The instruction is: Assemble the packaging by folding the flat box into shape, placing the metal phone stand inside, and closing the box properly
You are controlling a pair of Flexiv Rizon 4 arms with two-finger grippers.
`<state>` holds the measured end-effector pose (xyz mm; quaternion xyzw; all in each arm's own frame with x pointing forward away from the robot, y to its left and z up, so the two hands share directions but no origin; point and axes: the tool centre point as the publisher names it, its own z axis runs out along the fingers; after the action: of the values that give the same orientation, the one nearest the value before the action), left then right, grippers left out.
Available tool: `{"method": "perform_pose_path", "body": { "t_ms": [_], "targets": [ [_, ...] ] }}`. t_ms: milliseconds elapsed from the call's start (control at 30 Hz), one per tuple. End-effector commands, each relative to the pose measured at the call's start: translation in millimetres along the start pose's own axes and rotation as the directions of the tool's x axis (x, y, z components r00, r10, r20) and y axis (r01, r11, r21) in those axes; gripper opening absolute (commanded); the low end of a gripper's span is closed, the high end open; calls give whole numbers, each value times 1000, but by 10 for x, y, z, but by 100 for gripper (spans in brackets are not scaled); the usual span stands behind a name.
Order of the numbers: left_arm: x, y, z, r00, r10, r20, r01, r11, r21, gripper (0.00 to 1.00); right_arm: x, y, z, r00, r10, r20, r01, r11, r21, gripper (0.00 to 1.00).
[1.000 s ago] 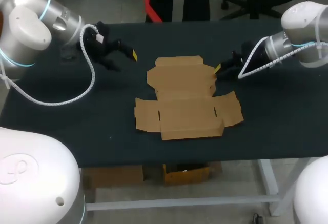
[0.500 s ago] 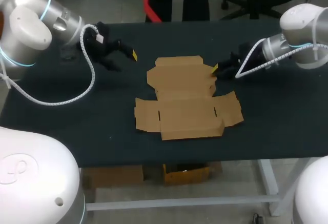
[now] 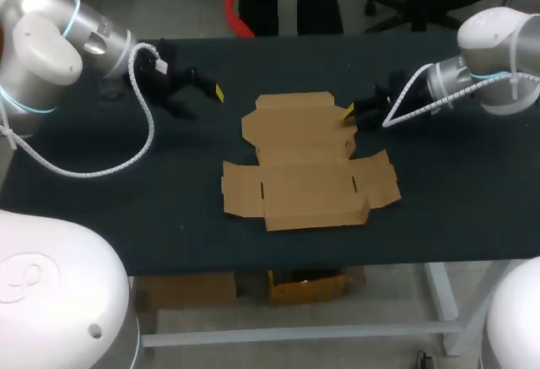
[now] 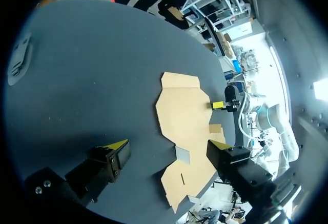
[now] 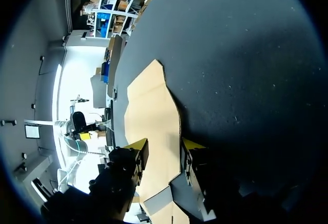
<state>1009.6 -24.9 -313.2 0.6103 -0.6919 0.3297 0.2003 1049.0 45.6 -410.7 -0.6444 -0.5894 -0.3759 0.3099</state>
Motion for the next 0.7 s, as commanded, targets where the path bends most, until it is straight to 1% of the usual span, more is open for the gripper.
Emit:
{"method": "perform_pose_path", "body": {
  "t_ms": [33, 100, 200, 333, 400, 467, 700],
  "targets": [
    [-14, 19, -17, 1000, 2, -5, -2, 1000, 1, 100, -15, -4, 52, 1000, 2, -11, -2, 1000, -15, 38],
    [-22, 26, -23, 1000, 2, -7, -2, 1000, 2, 100, -3, -4, 65, 1000, 3, -18, -3, 1000, -22, 38],
    [-40, 37, -32, 1000, 2, -10, -2, 1000, 4, 100, 16, -18, 91, 1000, 10, -24, -10, 999, -30, 35],
    [-68, 48, -40, 1000, -2, -13, 2, 1000, 5, 100, 3, -20, 111, 999, 16, -35, -17, 999, -35, 25],
    [-74, 53, -42, 1000, -4, -13, 4, 1000, 5, 100, 9, -28, 119, 999, 16, -41, -17, 999, -39, 16],
    [-79, 56, -47, 1000, -5, -14, 5, 1000, 5, 100, 15, -31, 120, 999, 10, -48, -13, 999, -44, 0],
    [-82, 41, -53, 1000, 8, -27, -8, 1000, -2, 100, 58, -52, 77, 996, -28, -80, 23, 997, -70, 0]
  ]
}}
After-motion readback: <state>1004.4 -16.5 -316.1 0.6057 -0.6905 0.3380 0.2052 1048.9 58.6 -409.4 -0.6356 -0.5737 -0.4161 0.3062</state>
